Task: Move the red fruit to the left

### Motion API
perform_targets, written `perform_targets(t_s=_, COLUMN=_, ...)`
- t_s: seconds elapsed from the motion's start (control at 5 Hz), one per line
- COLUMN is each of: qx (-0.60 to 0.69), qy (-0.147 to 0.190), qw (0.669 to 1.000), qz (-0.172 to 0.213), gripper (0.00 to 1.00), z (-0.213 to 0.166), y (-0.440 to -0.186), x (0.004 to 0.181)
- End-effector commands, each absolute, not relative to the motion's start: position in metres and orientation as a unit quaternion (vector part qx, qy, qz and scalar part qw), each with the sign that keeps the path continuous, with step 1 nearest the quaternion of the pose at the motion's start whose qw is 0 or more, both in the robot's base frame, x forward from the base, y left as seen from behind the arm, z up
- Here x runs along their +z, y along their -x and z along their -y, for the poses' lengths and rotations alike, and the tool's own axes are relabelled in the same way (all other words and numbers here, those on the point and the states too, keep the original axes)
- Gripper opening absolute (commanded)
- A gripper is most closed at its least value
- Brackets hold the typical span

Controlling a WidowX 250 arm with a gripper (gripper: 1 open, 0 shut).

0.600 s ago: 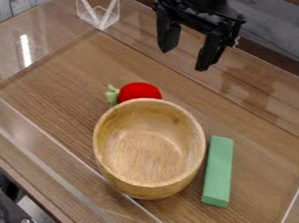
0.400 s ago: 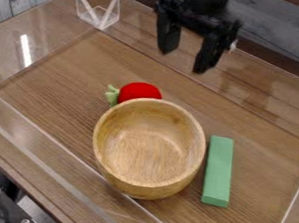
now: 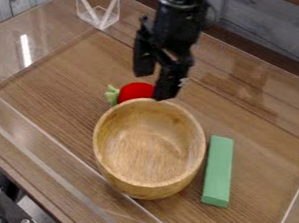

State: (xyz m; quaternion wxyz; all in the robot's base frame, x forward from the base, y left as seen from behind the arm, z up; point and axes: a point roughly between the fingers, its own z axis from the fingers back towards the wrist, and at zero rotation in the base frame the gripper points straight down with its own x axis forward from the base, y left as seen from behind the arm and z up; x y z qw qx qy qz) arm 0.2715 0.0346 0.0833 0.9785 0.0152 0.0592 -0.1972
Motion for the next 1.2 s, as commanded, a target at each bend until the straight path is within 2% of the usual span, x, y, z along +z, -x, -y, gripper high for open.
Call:
perform_targets(t_s=0.0, qx=-0.207, qy=-0.036, qw=0.978, qz=-0.009, gripper=1.00, z=-0.036, y=-0.277, x=0.094)
perform_targets(t_s=0.2, qx=-0.197, qy=-0.047, qw=0.979, qz=0.008, gripper=1.00, z=-0.034, y=-0.279, x=0.088)
perform_targets(t_s=0.4, qx=-0.209, qy=-0.056, qw=0.976, qz=0.022, gripper=0.00, z=-0.040, y=-0.282, x=0.081)
perform_targets(t_s=0.6, qx=-0.213, qy=-0.059, qw=0.975, qz=0.034, gripper=0.00, z=-0.043, y=-0.282, x=0.076)
perform_targets(t_s=1.0, qx=-0.310, qy=-0.047, qw=0.948, qz=0.052, gripper=0.00, z=-0.064, y=-0.273, x=0.080)
